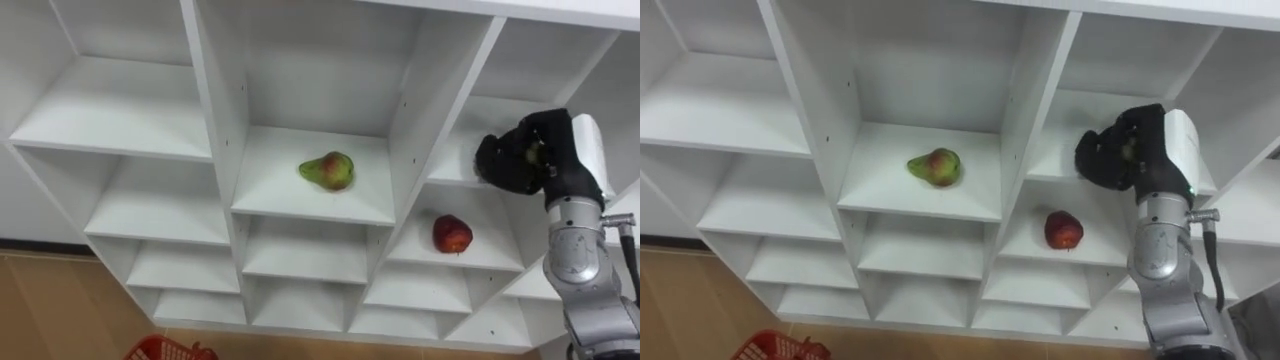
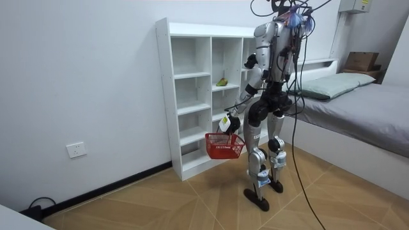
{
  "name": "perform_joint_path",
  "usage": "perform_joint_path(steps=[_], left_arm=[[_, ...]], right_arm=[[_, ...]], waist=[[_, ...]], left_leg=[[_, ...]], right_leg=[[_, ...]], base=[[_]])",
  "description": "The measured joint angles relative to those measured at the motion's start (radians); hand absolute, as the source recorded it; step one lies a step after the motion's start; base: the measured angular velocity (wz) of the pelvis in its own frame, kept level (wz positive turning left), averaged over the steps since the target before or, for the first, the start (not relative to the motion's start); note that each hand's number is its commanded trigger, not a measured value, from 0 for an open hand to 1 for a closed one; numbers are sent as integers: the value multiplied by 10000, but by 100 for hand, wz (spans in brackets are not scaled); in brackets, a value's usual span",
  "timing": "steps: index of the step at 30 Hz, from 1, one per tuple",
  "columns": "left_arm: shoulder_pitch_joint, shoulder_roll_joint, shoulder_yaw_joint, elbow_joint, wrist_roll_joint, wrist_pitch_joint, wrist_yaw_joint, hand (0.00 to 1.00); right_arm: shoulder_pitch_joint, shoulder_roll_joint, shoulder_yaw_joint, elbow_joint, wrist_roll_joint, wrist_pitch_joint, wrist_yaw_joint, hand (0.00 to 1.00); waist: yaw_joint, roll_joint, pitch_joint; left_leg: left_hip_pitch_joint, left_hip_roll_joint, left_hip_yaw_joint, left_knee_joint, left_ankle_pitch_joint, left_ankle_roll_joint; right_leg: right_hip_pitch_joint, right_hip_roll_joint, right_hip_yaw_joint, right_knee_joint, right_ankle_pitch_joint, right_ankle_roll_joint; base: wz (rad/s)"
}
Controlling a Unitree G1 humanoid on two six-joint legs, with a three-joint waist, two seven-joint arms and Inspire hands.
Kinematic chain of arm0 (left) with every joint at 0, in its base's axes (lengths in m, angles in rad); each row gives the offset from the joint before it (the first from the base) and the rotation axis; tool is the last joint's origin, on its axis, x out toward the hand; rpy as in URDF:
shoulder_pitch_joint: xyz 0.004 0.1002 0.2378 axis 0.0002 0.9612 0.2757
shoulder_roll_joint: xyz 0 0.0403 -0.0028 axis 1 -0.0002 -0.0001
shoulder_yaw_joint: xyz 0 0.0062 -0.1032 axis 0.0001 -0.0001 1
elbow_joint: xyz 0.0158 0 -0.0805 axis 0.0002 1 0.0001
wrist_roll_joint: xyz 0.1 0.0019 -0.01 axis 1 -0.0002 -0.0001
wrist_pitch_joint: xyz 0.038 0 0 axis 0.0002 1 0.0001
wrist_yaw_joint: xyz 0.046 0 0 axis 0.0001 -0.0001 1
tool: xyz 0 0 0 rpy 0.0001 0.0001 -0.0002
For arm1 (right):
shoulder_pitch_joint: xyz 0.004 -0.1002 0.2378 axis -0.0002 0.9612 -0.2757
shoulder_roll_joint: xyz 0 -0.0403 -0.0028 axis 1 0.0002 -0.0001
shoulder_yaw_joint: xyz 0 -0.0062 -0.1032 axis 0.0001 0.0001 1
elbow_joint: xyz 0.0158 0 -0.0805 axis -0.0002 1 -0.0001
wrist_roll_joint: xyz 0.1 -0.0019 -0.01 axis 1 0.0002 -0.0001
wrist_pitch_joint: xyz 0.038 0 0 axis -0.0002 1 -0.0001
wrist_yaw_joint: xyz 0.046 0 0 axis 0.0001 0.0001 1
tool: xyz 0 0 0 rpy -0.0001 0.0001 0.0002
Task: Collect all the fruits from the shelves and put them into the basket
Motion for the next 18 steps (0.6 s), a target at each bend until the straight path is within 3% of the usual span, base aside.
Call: perform_joint_path(steps=[18], left_arm=[[-65,-88,-26,428,-362,9,407,100]], right_arm=[[473,371,-12,-397,2713,-158,-107,100]], waist=[[21,46,26]], left_leg=[[189,7,45,-23,-3,0]], right_leg=[[141,18,87,9,0,0]], base=[[0]])
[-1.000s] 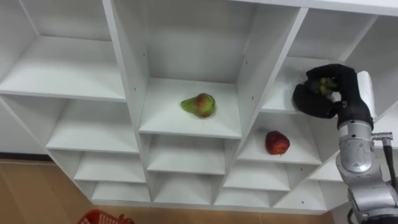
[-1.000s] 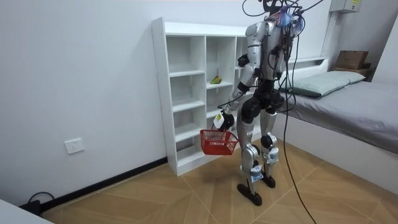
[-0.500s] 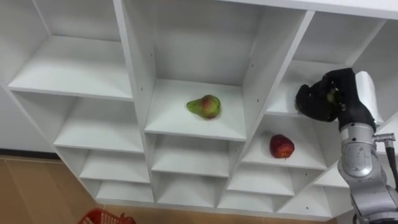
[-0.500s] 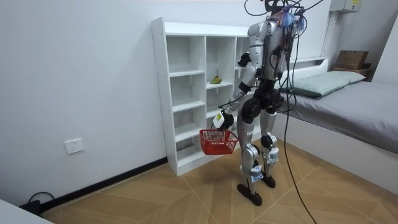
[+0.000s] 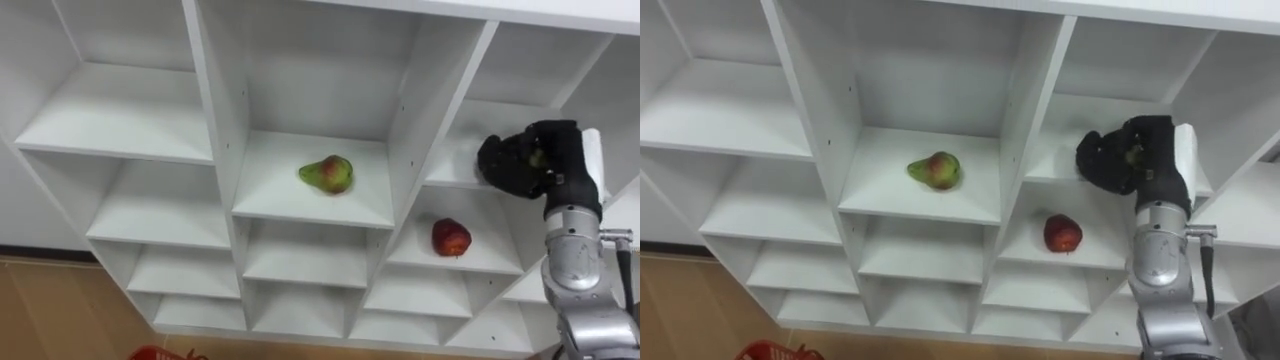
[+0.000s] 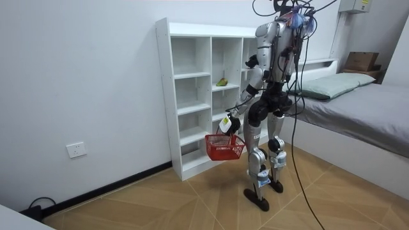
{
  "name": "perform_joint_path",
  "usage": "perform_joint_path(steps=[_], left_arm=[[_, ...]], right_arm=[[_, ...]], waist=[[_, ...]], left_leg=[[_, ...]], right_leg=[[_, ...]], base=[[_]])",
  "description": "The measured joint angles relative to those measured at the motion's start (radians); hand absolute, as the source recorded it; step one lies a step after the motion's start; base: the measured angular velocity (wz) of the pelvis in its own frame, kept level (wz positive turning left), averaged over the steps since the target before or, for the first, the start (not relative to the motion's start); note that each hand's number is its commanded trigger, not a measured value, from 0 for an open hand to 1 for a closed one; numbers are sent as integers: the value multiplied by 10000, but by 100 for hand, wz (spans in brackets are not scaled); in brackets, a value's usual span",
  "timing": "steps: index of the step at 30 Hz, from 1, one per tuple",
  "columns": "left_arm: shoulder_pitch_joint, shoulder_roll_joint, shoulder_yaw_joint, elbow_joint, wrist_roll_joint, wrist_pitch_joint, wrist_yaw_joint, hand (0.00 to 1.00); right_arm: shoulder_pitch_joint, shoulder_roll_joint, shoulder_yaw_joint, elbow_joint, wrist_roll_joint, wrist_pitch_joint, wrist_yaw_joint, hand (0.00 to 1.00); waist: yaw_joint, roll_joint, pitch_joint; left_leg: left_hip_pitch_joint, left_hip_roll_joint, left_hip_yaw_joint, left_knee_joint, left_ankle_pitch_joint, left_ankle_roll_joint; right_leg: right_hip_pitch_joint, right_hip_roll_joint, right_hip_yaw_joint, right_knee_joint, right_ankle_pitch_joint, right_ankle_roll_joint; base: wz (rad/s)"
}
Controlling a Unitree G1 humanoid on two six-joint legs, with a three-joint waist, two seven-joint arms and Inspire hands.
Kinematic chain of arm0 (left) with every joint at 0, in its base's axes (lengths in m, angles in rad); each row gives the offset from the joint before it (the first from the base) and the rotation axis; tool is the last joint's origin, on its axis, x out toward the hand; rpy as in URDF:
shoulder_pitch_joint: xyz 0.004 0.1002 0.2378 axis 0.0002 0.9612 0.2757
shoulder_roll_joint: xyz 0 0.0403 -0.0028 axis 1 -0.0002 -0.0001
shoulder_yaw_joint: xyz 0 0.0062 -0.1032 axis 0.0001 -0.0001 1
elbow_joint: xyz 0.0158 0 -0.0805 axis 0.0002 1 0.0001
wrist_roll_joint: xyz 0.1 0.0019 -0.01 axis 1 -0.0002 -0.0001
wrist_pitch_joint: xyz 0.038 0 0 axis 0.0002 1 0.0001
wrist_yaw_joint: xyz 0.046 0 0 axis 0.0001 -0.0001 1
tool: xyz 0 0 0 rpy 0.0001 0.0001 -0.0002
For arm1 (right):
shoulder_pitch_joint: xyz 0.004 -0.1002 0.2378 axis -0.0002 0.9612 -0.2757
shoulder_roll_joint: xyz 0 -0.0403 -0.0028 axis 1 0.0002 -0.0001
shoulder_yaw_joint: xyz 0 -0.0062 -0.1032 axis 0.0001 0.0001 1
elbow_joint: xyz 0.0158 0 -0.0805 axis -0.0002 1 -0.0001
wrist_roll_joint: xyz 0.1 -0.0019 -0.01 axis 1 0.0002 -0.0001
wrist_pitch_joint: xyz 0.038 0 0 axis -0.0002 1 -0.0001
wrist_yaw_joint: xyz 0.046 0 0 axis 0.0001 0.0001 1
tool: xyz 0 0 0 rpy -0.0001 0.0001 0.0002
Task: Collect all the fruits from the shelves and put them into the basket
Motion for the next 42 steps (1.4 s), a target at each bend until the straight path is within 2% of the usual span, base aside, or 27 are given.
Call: perform_joint_path(steps=[9,14,16,18,22,24,25,26,27,32,37,42], left_arm=[[-3,-246,1,102,7,-50,196,100],[-7,-268,23,71,2,-78,251,100],[-8,-273,-49,73,-142,-131,339,100],[-25,-287,-175,104,-408,-201,460,100],[-250,-346,-316,226,-370,-332,476,100],[-421,-348,-534,216,-317,-330,409,100],[-437,-349,-604,213,-316,-331,390,100],[-463,-356,-735,209,-317,-330,357,100],[-512,-352,-844,205,-309,-331,329,100],[-546,-335,-1003,220,-308,-359,160,100],[-724,-339,-1015,225,-398,-422,165,100],[-1404,-363,-1571,629,-831,-486,175,100]], right_arm=[[986,406,40,-1722,1075,-75,40,100],[1543,496,122,-2492,1306,-86,310,100],[1681,635,210,-2743,1535,-88,458,100],[1993,808,519,-2978,1660,-93,684,100],[2276,908,1011,-3113,1868,38,1214,100],[2285,1134,1175,-3472,1747,141,1575,100],[2286,1171,1245,-3541,1684,145,1634,100],[2287,1209,1371,-3669,1560,147,1804,100],[2317,1207,1465,-3817,1502,157,1936,100],[2351,1189,1837,-4135,1274,157,2301,100],[2341,1205,2122,-4062,1064,150,2491,100],[2333,1100,2548,-2875,1285,117,2495,100]], waist=[[-109,329,-46],[-121,406,-48],[-229,397,-50],[-334,394,-53],[-338,450,-53],[-334,559,-24],[-338,594,-25],[-363,650,-62],[-418,670,-54],[-481,628,-41],[-515,472,30],[-515,436,52]], left_leg=[[-88,1,68,-13,0,-1],[-119,2,199,-21,0,-1],[-192,1,231,-17,0,0],[-199,-1,231,-6,0,1],[-318,-6,255,-3,0,1],[-465,-7,278,29,2,4],[-498,-7,284,33,3,4],[-573,-9,317,31,5,7],[-590,-11,319,34,9,12],[-598,-10,357,29,10,11],[-796,-4,602,18,26,33],[-976,-17,589,49,38,52]], right_leg=[[-134,5,26,15,0,0],[-218,16,200,18,0,0],[-306,20,246,23,0,0],[-314,18,245,31,1,-1],[-463,11,243,86,1,-1],[-659,4,266,185,2,-3],[-688,2,268,186,2,-3],[-789,-1,286,207,2,-4],[-800,-6,285,209,2,-3],[-826,0,386,197,2,-3],[-1113,-9,523,264,4,-1],[-1339,-27,546,366,7,-1]], base=[[-1],[-7],[-6],[0],[-2],[-3],[-6],[0],[0],[-1],[-9],[0]])
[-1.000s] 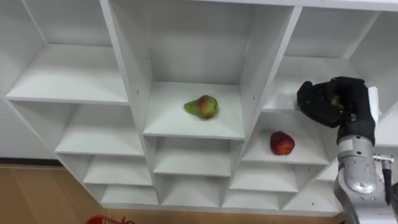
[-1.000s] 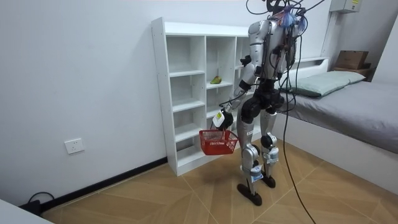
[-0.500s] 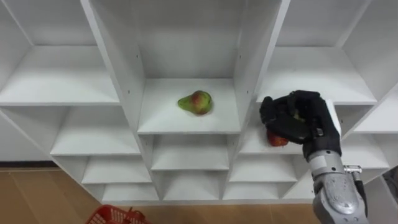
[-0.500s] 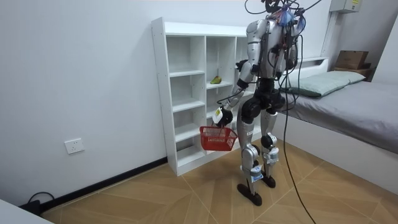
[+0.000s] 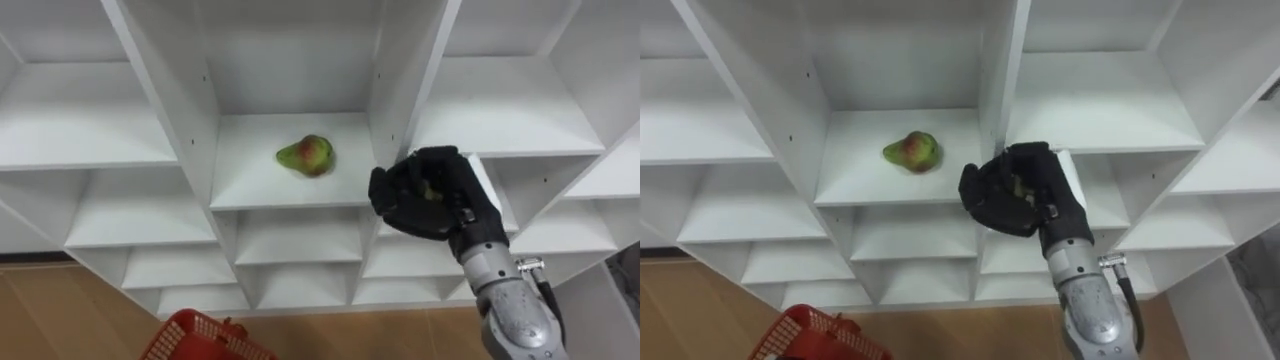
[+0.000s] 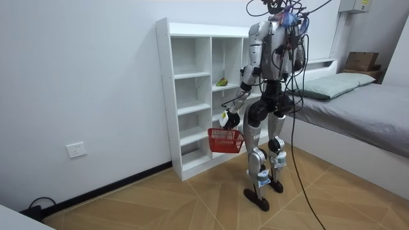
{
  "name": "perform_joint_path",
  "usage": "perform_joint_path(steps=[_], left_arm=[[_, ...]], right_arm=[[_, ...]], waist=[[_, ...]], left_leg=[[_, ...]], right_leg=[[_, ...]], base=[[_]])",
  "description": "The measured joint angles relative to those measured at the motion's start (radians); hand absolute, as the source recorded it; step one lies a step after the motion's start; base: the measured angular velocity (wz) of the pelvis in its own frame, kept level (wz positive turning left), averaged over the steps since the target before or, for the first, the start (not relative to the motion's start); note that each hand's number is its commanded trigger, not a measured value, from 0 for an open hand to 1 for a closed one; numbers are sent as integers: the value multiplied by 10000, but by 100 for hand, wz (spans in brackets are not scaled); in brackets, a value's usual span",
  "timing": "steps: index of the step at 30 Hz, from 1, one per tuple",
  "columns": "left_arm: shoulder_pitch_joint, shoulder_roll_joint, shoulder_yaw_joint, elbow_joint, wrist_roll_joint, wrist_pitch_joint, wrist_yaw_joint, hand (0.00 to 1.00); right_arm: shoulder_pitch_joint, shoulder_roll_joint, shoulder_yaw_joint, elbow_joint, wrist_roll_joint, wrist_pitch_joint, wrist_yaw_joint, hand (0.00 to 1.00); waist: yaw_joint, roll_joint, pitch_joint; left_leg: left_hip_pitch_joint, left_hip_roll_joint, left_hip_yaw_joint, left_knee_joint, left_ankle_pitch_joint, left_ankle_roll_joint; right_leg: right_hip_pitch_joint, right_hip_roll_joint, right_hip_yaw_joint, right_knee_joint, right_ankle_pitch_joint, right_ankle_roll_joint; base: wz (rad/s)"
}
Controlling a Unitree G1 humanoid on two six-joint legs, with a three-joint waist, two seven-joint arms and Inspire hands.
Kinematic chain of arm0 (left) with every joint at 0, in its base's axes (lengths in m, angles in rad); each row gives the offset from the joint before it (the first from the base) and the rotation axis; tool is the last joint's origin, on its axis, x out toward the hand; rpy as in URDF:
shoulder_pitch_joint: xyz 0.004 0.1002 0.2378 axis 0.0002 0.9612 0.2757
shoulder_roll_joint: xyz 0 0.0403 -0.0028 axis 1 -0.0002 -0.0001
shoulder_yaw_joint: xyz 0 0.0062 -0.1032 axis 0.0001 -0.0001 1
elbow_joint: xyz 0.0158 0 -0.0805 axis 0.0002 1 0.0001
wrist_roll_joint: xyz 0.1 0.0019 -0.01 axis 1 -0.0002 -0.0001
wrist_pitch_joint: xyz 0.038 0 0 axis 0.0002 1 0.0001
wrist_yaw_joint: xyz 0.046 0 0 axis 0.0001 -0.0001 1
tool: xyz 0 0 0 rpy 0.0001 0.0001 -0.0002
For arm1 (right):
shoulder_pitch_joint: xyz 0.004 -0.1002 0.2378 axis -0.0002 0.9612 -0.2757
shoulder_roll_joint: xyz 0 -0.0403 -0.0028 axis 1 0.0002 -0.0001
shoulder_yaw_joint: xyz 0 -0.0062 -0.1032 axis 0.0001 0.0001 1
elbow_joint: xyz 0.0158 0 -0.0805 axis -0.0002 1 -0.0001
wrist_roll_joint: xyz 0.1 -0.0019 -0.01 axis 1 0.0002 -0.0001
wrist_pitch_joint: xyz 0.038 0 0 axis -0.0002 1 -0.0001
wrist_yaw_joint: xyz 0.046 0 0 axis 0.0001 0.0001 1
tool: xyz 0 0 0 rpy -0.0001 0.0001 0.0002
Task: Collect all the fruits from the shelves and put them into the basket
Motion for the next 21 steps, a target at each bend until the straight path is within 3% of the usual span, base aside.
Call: perform_joint_path(steps=[6,10,17,21], left_arm=[[-517,-134,-17,18,-770,-99,-27,100],[-814,-237,-127,264,-1532,-160,-246,100],[-1009,-417,-206,193,-1578,-161,-827,100],[-1428,-444,-711,131,-1895,-169,-912,100]], right_arm=[[-7,62,383,1137,-22,20,-13,100],[-232,76,447,1844,61,20,5,100],[-495,145,758,3096,189,186,510,100],[-760,126,928,3369,229,187,289,100]], waist=[[27,128,47],[29,205,38],[36,192,37],[-16,178,39]], left_leg=[[-294,2,-11,122,0,0],[-398,0,-33,127,1,-1],[-661,-8,-207,190,2,-3],[-990,-50,-412,352,43,11]], right_leg=[[-228,-5,-71,2,7,-12],[-364,-22,-131,19,7,-12],[-511,-49,-326,13,7,-12],[-593,-167,-763,15,7,-11]], base=[[0],[2],[8],[30]])
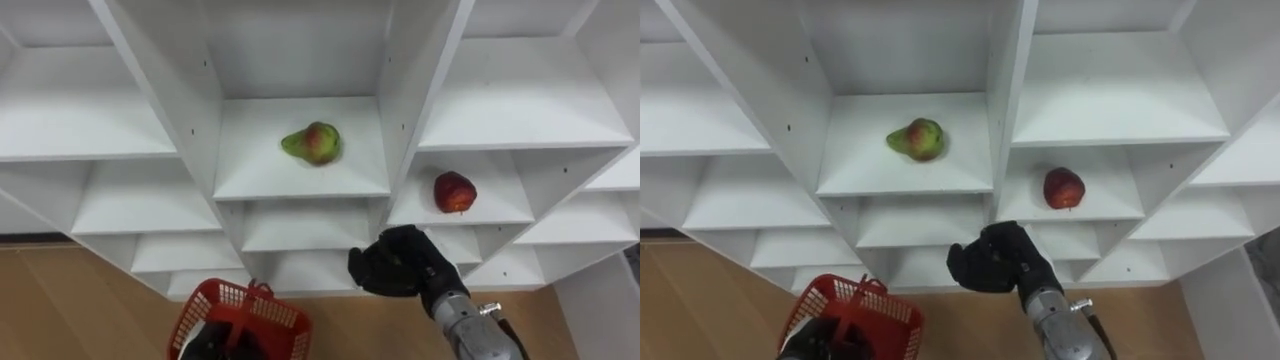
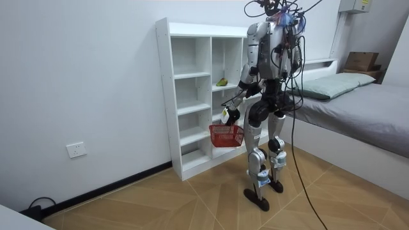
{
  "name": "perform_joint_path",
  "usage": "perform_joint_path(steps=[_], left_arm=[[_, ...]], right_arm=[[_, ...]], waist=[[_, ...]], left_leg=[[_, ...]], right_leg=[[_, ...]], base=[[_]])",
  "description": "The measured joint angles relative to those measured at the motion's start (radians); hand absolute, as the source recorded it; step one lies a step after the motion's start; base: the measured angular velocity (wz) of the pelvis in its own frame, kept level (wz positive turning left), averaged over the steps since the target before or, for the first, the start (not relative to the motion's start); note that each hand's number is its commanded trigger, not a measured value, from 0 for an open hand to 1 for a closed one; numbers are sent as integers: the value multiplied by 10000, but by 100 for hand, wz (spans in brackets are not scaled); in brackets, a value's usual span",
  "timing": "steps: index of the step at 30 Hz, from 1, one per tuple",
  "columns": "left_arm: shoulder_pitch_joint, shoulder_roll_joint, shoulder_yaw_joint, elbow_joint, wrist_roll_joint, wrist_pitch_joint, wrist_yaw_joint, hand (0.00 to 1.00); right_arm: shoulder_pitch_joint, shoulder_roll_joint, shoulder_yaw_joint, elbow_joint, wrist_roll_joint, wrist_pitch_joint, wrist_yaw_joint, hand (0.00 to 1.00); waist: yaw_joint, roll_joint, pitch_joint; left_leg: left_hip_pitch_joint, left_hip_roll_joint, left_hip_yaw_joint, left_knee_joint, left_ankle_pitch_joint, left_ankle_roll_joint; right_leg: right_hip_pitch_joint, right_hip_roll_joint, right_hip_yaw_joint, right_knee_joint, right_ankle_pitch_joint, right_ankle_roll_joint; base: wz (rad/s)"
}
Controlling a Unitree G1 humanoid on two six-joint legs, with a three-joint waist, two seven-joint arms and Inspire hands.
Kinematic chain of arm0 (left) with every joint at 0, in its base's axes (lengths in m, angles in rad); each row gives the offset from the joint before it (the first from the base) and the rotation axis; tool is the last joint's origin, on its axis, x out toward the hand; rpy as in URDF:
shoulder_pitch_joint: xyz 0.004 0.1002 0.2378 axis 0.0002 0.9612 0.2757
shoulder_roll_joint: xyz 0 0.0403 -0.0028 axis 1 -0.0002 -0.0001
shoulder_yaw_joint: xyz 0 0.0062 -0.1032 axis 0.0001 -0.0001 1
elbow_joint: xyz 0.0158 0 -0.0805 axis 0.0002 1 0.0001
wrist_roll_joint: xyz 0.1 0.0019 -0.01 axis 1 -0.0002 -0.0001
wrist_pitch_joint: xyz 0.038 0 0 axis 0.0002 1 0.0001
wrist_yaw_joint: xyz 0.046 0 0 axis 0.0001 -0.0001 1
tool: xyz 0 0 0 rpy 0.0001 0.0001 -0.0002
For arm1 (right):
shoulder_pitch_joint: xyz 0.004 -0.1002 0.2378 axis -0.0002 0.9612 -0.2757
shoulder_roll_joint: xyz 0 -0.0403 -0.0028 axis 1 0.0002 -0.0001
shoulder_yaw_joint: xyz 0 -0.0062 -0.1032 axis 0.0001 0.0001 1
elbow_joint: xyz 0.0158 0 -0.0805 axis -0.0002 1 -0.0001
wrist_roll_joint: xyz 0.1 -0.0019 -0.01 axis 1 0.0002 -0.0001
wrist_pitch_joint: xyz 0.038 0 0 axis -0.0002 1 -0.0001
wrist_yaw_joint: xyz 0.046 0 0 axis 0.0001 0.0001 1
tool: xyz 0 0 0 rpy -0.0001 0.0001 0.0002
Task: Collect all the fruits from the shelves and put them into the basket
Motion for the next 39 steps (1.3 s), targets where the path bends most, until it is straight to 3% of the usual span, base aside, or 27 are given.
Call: perform_joint_path(steps=[8,14,18,21,29,32,36,39], left_arm=[[-447,-145,-586,-4,-997,-7,-193,100],[-845,-316,-652,-9,-1625,-204,-472,100],[-971,-301,-684,-209,-1651,-222,-653,100],[-997,-307,-772,-348,-1651,-260,-654,100],[-1002,-163,-1431,-360,-1653,-262,-683,100],[-1001,-67,-1762,-402,-1998,-261,-703,100],[-999,-89,-1981,-622,-2019,-259,-863,100],[-1001,-197,-2078,-926,-2329,-263,-927,100]], right_arm=[[-709,101,596,506,58,0,-380,100],[-1249,419,593,1351,146,2,-645,100],[-1838,481,631,2135,245,-4,-783,100],[-2038,497,811,2548,410,-19,-868,100],[-2146,668,1045,3733,1559,-5,-817,100],[-2365,661,1062,3789,1675,-5,-856,100],[-2651,665,1141,3999,2191,-10,-832,100],[-2998,665,1366,4479,2487,-18,-831,100]], waist=[[88,-20,11],[230,-86,98],[354,-111,182],[522,-116,188],[556,-90,197],[536,-30,205],[532,115,202],[559,270,195]], left_leg=[[-244,-9,-33,-4,53,3],[-342,-12,-154,-2,60,-3],[-411,-11,-156,-5,60,-3],[-488,-10,-177,-7,60,-3],[-676,-5,-187,-9,60,-3],[-868,-15,-283,-5,61,-2],[-903,-29,-698,-7,68,-13],[-882,-28,-717,-7,71,-18]], right_leg=[[-226,-22,-72,9,2,-1],[-296,-19,-130,-4,2,0],[-347,-24,-159,-5,2,0],[-418,-20,-170,-11,2,0],[-557,-35,-328,-21,1,0],[-771,-38,-319,-20,2,0],[-803,-8,-356,-13,2,0],[-804,-2,-363,2,1,-1]], base=[[2],[3],[4],[0],[4],[0],[0],[-4]])
